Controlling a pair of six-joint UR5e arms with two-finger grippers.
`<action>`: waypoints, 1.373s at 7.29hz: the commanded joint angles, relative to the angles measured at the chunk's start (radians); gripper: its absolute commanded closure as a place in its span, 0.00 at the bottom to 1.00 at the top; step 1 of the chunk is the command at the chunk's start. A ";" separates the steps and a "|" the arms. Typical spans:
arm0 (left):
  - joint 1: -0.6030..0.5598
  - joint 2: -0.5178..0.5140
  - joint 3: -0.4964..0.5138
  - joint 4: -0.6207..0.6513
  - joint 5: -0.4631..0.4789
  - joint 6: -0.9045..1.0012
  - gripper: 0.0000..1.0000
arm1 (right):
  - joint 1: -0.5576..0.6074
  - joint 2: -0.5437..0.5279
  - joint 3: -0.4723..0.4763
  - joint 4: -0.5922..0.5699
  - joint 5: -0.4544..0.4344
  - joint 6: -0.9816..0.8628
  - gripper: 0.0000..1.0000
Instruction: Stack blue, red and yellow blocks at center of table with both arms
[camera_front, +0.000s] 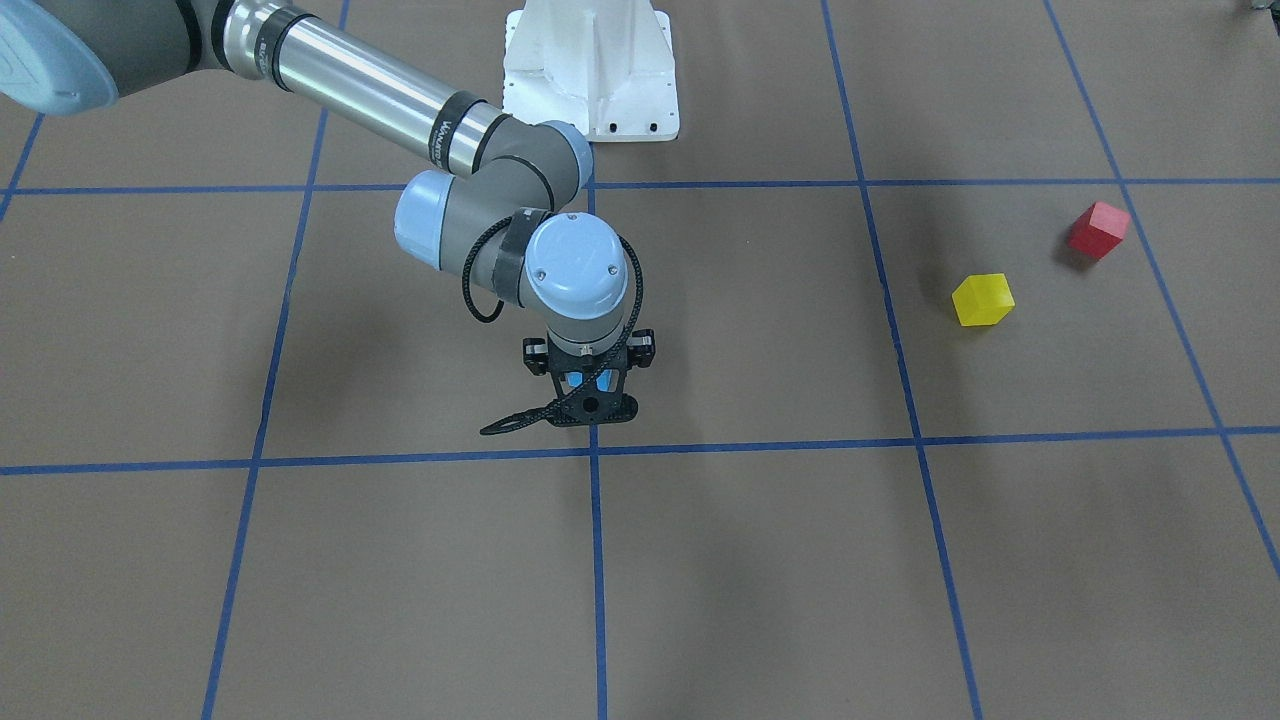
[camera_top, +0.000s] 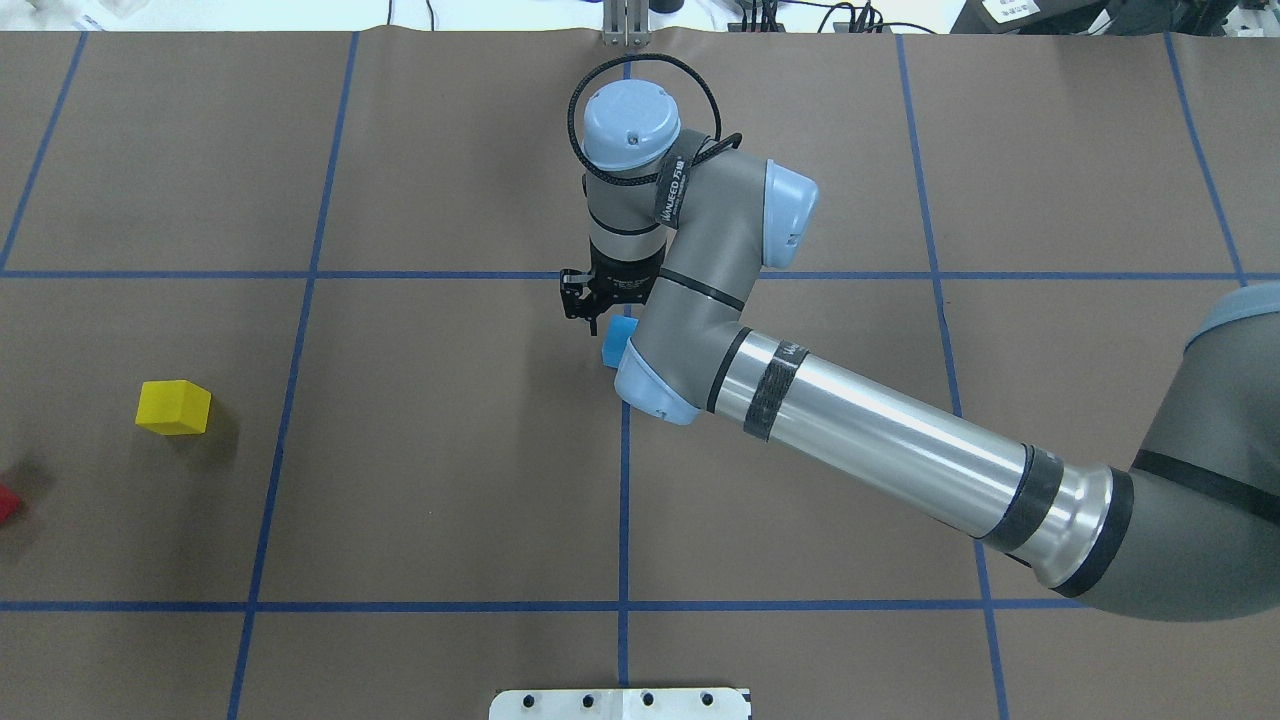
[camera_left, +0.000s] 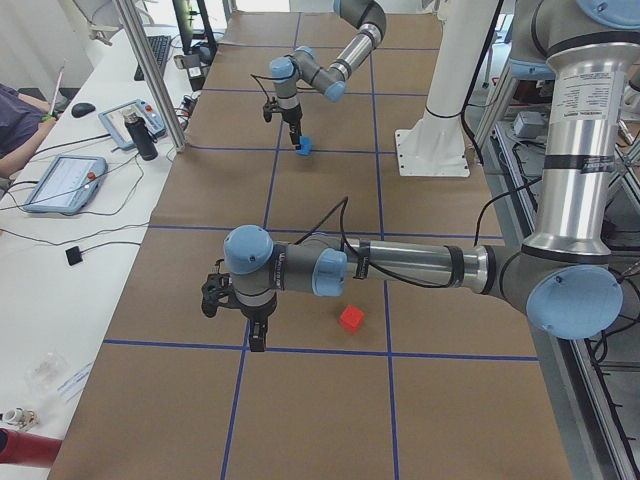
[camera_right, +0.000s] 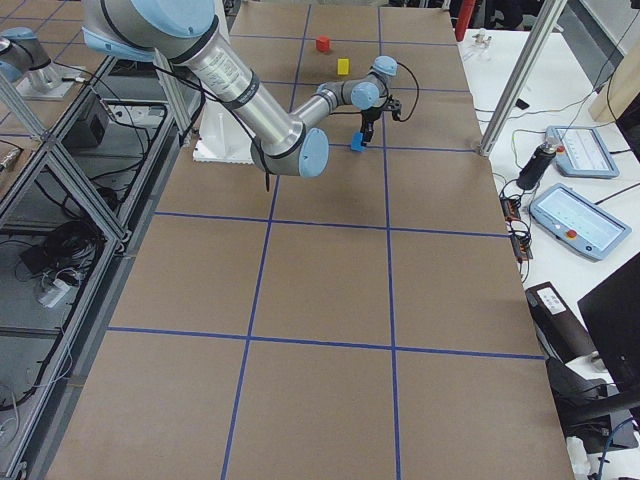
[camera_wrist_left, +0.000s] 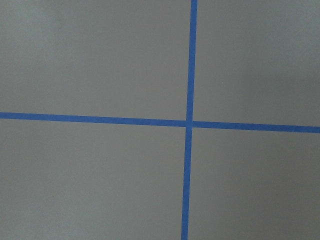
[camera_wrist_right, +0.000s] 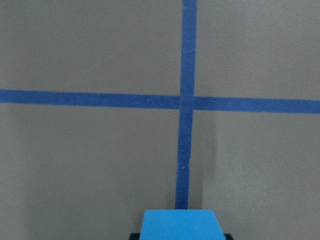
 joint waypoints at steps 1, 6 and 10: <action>0.002 -0.010 0.001 0.002 0.001 0.000 0.00 | 0.017 0.008 0.021 0.001 0.002 0.004 0.01; 0.093 0.157 -0.060 -0.266 0.007 -0.311 0.00 | 0.244 -0.088 0.232 -0.093 0.110 -0.024 0.01; 0.360 0.398 -0.063 -0.784 0.108 -0.347 0.00 | 0.356 -0.274 0.322 -0.082 0.113 -0.266 0.01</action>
